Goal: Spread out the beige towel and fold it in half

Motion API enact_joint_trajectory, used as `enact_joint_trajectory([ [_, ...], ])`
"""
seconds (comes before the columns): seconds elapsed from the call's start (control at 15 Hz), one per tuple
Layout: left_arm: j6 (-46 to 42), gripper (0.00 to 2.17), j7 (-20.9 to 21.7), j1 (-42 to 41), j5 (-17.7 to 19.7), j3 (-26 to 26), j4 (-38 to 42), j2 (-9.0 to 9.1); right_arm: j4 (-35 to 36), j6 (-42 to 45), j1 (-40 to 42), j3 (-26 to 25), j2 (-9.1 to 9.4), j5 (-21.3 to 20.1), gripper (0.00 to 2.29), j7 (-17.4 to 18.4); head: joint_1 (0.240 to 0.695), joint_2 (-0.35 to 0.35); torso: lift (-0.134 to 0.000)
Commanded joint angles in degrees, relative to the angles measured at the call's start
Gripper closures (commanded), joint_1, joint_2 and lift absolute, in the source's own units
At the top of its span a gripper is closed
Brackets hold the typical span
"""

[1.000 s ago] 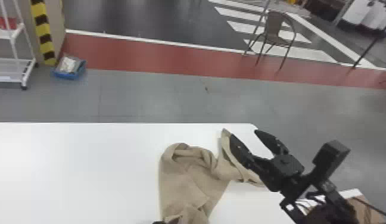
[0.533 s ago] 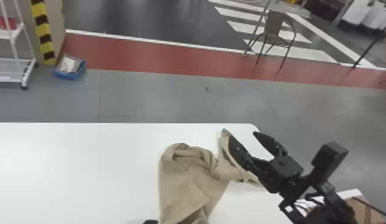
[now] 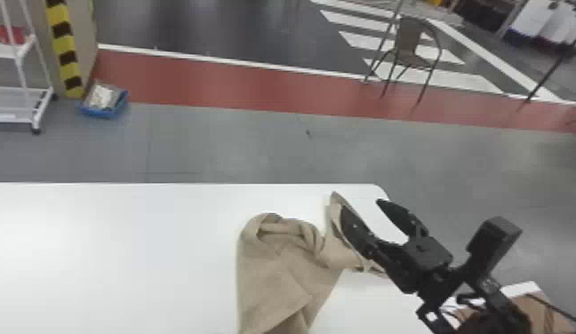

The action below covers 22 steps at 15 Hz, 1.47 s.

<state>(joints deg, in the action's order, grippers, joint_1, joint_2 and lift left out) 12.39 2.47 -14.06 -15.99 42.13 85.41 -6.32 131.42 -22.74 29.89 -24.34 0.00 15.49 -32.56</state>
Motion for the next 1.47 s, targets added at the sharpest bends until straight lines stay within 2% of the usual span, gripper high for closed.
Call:
enact_joint_trajectory([
  [0.0, 0.1, 0.6, 0.0, 0.0, -0.7, 0.1, -0.2, 0.43, 0.4, 0.3, 0.4, -0.2, 0.05, 0.3, 0.15, -0.2, 0.695, -0.35, 0.0],
  [0.13, 0.8, 0.65, -0.1, 0.3, -1.3, 0.4, -0.2, 0.7, 0.9, 0.4, 0.8, -0.7, 0.05, 1.4, 0.15, -0.3, 0.695, -0.35, 0.0],
  [0.27, 0.8, 1.17, -1.1, 0.3, -1.3, 0.4, -0.1, 0.52, 0.9, 0.6, 0.8, -1.3, 0.05, 1.9, 0.15, -0.5, 0.695, -0.35, 0.0],
  [0.33, 0.8, 1.34, -1.3, 0.1, -1.3, 0.3, 0.1, 0.08, 0.9, 0.6, 0.8, -1.5, 0.05, 2.1, 0.15, -0.5, 0.695, -0.35, 0.0],
  [0.53, 0.9, 1.35, -1.3, -1.0, -1.3, -2.5, 3.7, -0.71, 0.9, 0.6, 0.8, -1.5, 0.05, 2.8, 0.15, -0.5, 0.695, -0.35, 0.0],
  [0.67, 1.1, 1.35, -0.4, -2.4, -1.1, -6.4, 6.6, -2.47, 1.1, 0.6, 0.7, -1.1, 0.05, 2.9, 0.15, -0.4, 0.695, -0.35, 0.0],
  [0.73, 1.6, 1.35, 0.2, -3.5, -1.2, -10.2, 8.7, -3.87, 1.1, 0.6, 0.5, -0.9, 0.05, 2.8, 0.15, -0.1, 0.695, -0.35, 0.0],
  [1.0, 1.5, 1.35, 3.2, -6.3, -1.2, -22.8, 12.0, -5.01, 1.0, 0.6, -0.4, 0.6, 0.05, 1.2, 0.15, 0.9, 0.695, -0.35, 0.0],
  [1.2, 1.6, 1.35, 5.9, -6.8, -1.3, -29.6, 12.1, -5.28, 0.4, 0.6, -1.6, 1.3, 0.05, -0.4, 0.15, 1.8, 0.695, -0.271, 0.0],
  [1.4, 1.3, 1.31, 5.4, -6.2, -1.3, -30.9, 11.8, -5.89, -0.8, 0.6, -2.9, 2.1, 0.05, -2.1, 0.15, 2.4, 0.695, -0.178, 0.0],
])
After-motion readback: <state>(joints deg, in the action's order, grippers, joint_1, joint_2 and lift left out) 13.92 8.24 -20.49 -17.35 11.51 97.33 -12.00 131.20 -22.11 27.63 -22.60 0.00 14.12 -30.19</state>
